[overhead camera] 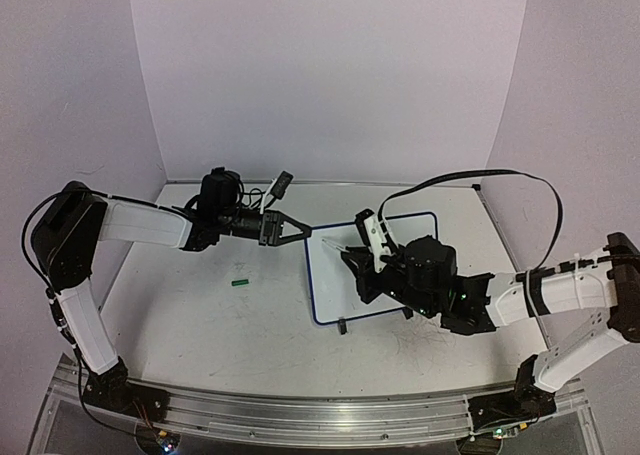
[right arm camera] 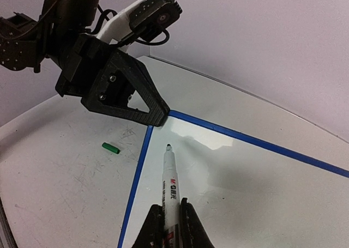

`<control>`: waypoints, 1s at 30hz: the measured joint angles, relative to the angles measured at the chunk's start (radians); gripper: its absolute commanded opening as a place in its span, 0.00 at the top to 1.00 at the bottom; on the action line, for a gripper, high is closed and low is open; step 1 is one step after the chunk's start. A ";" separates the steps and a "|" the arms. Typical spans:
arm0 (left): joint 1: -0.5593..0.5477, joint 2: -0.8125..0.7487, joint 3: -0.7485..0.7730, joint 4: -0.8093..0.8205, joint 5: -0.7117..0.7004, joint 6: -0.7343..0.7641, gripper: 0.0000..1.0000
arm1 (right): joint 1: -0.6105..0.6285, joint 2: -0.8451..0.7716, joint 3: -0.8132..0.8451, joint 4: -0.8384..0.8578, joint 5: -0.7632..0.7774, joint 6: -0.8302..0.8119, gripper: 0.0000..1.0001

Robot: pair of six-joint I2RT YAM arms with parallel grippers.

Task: Write a sentence on the whiteboard
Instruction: Hold the whiteboard at the center of the board, then write a sentence on the whiteboard.

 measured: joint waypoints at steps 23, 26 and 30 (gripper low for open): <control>0.004 0.005 -0.006 0.005 0.008 0.021 1.00 | 0.000 0.036 0.006 0.011 0.032 0.000 1.00; 0.004 0.005 -0.006 0.005 0.008 0.022 1.00 | 0.000 0.040 0.009 0.015 0.039 0.000 1.00; 0.004 0.005 -0.006 0.005 0.008 0.021 1.00 | 0.000 0.047 0.013 0.015 0.052 0.000 1.00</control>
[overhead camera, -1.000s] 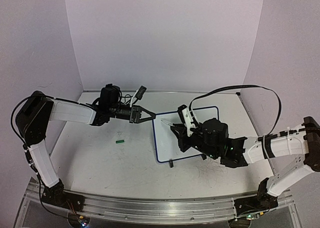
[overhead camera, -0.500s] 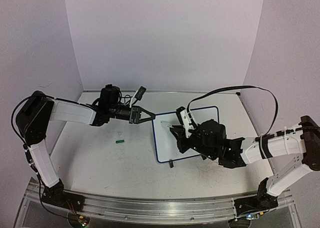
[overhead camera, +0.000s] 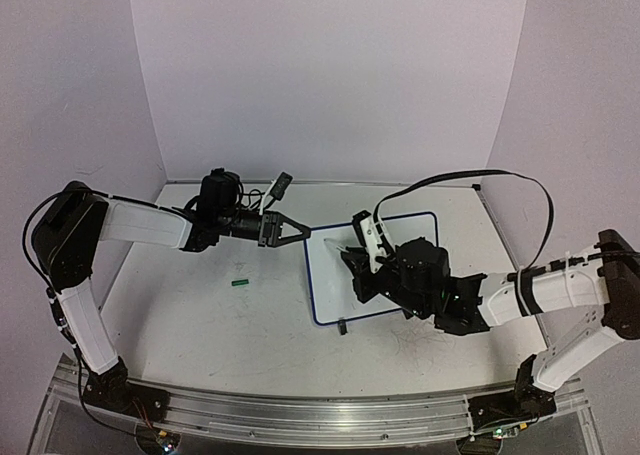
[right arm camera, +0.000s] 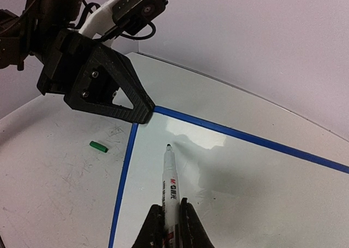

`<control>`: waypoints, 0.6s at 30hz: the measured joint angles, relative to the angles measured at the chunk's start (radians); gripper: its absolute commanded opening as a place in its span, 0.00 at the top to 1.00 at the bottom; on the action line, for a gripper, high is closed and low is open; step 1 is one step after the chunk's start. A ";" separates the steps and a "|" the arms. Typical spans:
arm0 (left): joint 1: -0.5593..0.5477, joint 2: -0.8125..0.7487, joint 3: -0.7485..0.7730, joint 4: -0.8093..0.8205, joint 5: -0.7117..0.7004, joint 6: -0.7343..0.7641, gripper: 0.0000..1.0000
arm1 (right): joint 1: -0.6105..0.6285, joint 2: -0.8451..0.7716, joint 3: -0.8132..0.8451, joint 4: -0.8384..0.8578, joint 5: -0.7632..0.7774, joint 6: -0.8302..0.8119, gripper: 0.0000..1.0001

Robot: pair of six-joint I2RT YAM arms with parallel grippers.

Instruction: Write a sentence on the whiteboard

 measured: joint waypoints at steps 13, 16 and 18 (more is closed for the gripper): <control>0.000 0.000 0.000 0.000 0.000 0.000 1.00 | 0.000 0.030 0.012 0.001 0.031 0.000 1.00; 0.001 0.000 0.000 0.000 0.000 0.000 1.00 | 0.000 0.034 0.013 0.001 0.032 0.000 1.00; 0.001 0.000 0.000 0.000 0.000 0.000 1.00 | 0.000 0.035 0.014 0.001 0.033 0.000 1.00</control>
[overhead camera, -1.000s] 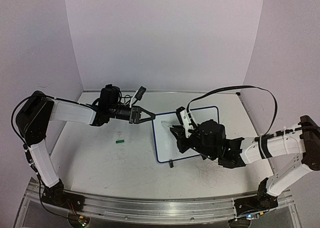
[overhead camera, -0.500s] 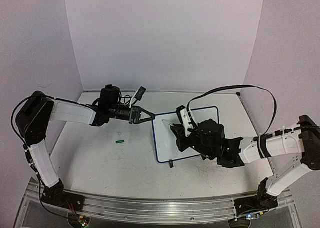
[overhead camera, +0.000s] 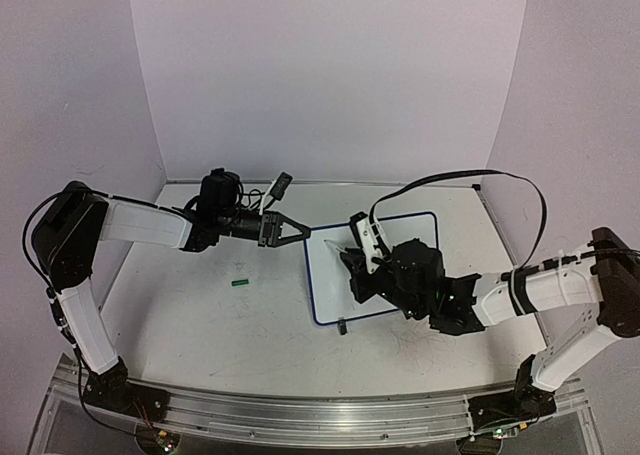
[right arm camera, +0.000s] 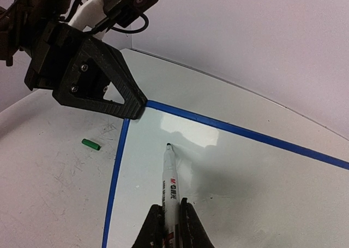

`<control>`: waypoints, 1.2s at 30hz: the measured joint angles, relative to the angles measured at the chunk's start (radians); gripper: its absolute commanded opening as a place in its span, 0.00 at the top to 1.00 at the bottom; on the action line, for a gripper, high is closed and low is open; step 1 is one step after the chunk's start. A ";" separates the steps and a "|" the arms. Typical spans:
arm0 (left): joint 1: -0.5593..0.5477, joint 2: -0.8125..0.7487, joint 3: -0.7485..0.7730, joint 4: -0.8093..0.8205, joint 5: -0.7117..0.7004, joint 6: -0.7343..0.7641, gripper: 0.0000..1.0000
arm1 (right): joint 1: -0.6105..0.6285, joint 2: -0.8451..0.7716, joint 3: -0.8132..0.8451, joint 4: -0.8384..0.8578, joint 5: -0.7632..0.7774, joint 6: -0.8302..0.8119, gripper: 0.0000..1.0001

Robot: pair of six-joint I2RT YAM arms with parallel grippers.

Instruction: Write a sentence on the whiteboard

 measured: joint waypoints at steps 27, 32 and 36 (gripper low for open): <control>0.000 0.000 0.000 0.000 -0.001 0.001 1.00 | 0.009 0.050 0.031 0.006 -0.049 0.001 1.00; 0.000 0.000 0.000 0.000 0.000 0.002 1.00 | 0.017 0.056 0.031 -0.001 -0.058 0.004 1.00; 0.000 0.000 0.000 0.000 0.000 0.003 1.00 | 0.019 0.057 0.031 -0.005 -0.059 0.005 1.00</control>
